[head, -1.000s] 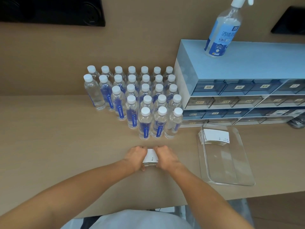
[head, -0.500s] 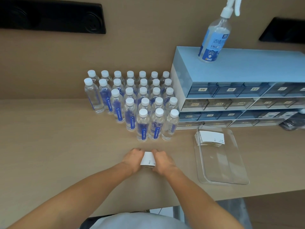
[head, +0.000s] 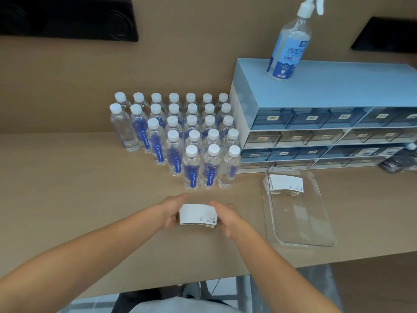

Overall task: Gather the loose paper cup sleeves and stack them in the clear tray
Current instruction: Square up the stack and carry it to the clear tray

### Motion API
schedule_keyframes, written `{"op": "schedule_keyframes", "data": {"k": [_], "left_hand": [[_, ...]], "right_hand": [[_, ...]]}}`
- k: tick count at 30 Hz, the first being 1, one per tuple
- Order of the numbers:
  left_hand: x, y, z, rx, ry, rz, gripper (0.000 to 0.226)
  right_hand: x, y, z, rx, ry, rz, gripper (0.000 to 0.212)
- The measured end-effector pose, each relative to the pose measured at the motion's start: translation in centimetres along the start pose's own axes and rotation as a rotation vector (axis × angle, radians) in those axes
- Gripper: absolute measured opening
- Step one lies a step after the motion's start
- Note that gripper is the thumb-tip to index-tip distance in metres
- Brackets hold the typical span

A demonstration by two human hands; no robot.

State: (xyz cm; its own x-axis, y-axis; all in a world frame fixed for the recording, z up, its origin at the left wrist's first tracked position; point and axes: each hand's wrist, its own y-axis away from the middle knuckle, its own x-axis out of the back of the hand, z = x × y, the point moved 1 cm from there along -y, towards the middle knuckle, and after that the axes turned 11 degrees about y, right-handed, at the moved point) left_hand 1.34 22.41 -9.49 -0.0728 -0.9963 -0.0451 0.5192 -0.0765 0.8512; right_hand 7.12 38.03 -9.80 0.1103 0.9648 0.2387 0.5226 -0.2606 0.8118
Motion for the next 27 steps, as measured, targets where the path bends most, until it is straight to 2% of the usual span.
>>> {"op": "schedule_keyframes", "data": {"k": [6, 9, 11, 13, 16, 19, 23, 27], "left_hand": [[-0.3, -0.8, -0.5, -0.030, -0.119, 0.038, 0.023], [1.2, -1.4, -0.9, -0.036, -0.209, 0.094, 0.025], [2.1, -1.5, -1.5, -0.012, -0.185, 0.100, 0.028], [2.8, -1.2, -2.2, 0.054, -0.142, 0.037, 0.028], [3.3, -0.3, -2.6, 0.108, -0.086, -0.102, 0.030], [2.9, 1.0, -2.2, 0.073, -0.058, -0.194, 0.033], [0.7, 4.0, -0.9, 0.032, -0.041, -0.290, 0.016], [-3.4, 6.7, -0.1, 0.023, -0.088, -0.391, 0.005]], "right_hand": [[-1.3, 0.2, 0.2, -0.042, -0.107, 0.002, 0.025], [-1.3, -0.2, 1.0, -0.031, -0.066, 0.069, 0.024], [-1.6, 0.1, 1.6, -0.020, -0.050, 0.125, 0.025], [-1.3, 0.8, 2.1, -0.046, -0.089, 0.119, 0.021], [0.1, 2.3, 2.4, -0.065, -0.226, 0.025, 0.012], [1.6, 4.1, 2.1, -0.008, -0.255, 0.042, 0.022], [4.2, 6.8, 1.7, 0.052, -0.309, 0.110, 0.042], [8.2, 9.5, 2.8, 0.081, -0.367, 0.189, 0.024]]}}
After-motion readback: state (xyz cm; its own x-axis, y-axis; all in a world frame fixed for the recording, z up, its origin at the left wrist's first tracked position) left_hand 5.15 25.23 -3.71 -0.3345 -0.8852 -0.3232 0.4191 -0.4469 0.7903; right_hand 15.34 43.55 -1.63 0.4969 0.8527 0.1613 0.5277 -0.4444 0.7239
